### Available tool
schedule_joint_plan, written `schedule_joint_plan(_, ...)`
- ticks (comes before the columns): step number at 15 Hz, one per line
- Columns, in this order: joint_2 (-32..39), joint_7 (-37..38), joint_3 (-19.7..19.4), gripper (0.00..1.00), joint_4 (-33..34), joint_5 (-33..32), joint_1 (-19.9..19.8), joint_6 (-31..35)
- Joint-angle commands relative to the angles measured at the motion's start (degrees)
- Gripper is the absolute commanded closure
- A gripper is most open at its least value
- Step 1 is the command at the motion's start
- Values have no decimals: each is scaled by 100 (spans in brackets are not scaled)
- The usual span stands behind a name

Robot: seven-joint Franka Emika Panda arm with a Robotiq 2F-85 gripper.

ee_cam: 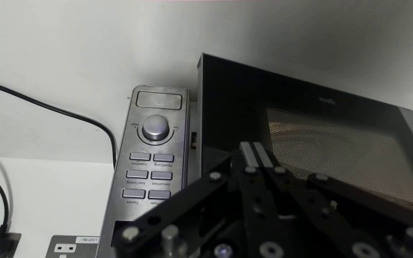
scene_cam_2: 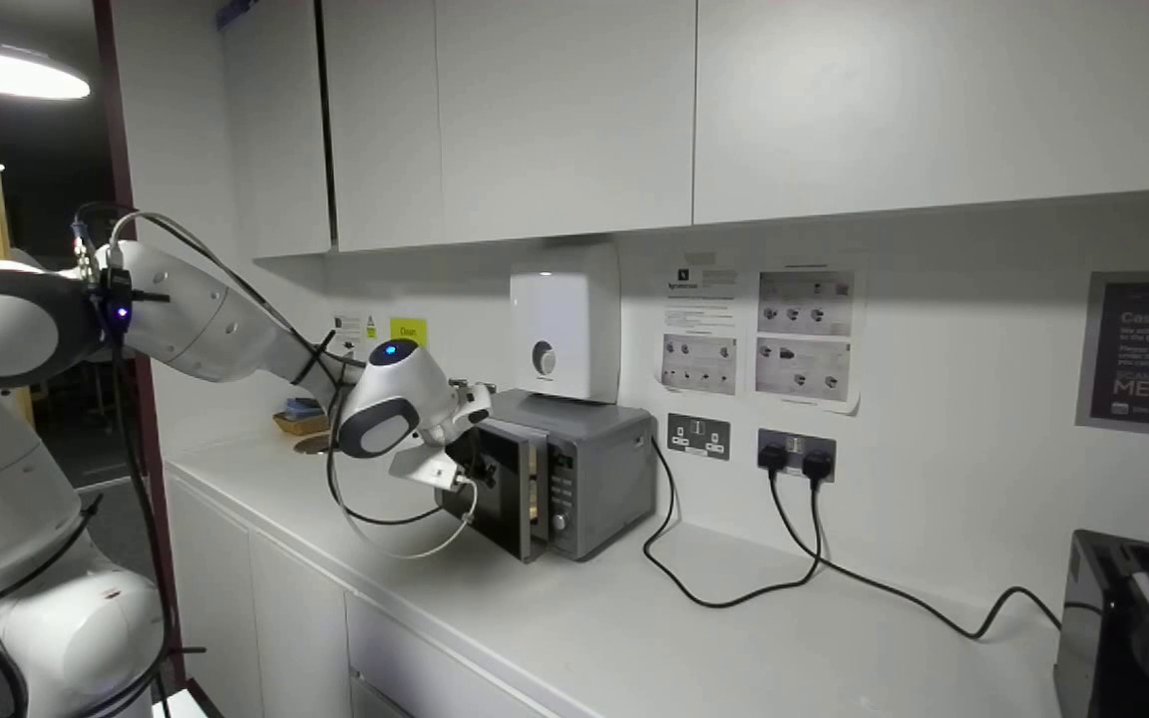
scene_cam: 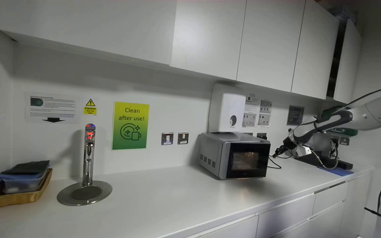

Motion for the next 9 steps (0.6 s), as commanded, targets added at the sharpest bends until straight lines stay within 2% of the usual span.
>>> schedule_joint_plan(1, 10, 9, 2, 100, -9, 0, -1, 20)
schedule_joint_plan(9, 67, -120, -122, 100, 50, 286, 247, 239)
